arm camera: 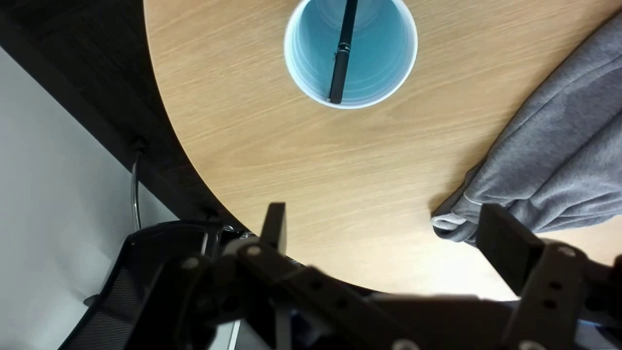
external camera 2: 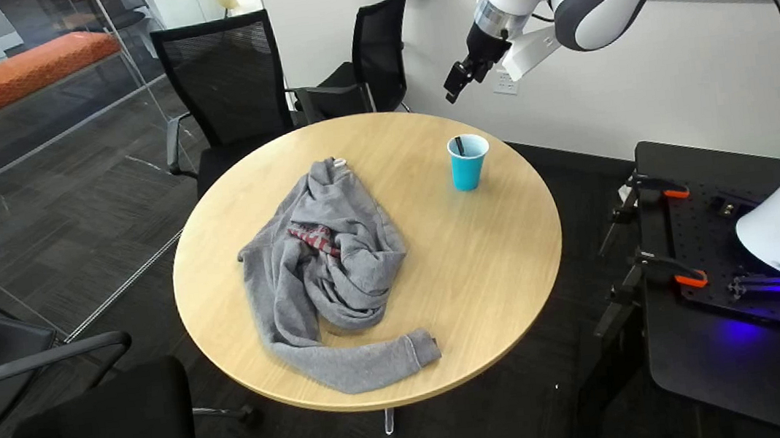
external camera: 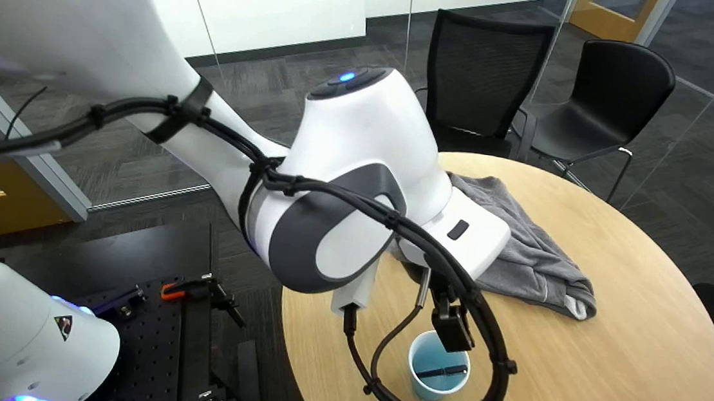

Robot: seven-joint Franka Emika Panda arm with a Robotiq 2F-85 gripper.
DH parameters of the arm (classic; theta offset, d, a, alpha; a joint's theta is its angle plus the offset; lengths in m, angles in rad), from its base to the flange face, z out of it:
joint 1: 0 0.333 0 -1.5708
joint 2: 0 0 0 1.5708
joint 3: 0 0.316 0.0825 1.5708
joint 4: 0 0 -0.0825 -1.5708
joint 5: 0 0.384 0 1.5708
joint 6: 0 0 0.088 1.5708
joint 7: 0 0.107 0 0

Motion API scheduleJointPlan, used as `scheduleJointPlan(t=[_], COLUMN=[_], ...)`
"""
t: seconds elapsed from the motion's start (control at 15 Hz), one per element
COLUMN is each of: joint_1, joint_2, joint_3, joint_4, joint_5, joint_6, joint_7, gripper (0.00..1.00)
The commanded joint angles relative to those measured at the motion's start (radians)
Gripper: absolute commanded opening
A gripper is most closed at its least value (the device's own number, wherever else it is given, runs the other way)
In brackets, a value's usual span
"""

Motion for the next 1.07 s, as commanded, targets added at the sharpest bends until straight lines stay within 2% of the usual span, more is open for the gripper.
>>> scheduleJointPlan(t=[0.0,0.53,1.0], joint_1=[0.003,-0.001,-0.033], joint_2=[0.076,0.076,0.108], joint_3=[-0.002,0.009,0.026], joint_4=[0.042,0.028,-0.023], joint_5=[-0.001,0.005,0.011], joint_6=[0.040,0.014,0.016], joint_7=[0.012,-0.004,-0.085], gripper=[1.00,1.00,1.00])
